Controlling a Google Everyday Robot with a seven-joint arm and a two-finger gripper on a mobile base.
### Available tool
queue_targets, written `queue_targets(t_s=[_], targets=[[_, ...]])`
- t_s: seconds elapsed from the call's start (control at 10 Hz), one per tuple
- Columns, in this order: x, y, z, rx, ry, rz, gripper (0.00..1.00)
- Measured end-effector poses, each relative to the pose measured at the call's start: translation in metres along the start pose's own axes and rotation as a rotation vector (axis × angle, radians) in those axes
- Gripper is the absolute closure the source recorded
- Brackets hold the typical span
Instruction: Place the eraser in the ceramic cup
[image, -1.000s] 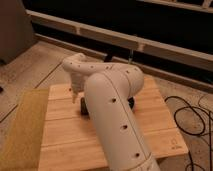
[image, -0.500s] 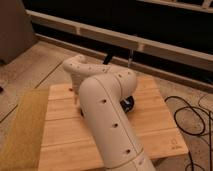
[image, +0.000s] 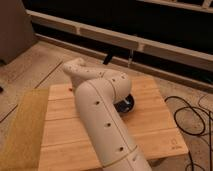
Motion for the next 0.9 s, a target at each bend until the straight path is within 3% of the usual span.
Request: queue_targets(t_s=[0.3, 0.4, 0.9], targets=[[-0.009, -0.006, -0.019, 0.005, -0.053, 0.002, 0.98], [-0.013, -0.009, -0.032, 0.008, -0.083, 0.005, 1.00], [-0.015, -0.067, -0.155, 0.079, -0.299, 0.055, 1.00]])
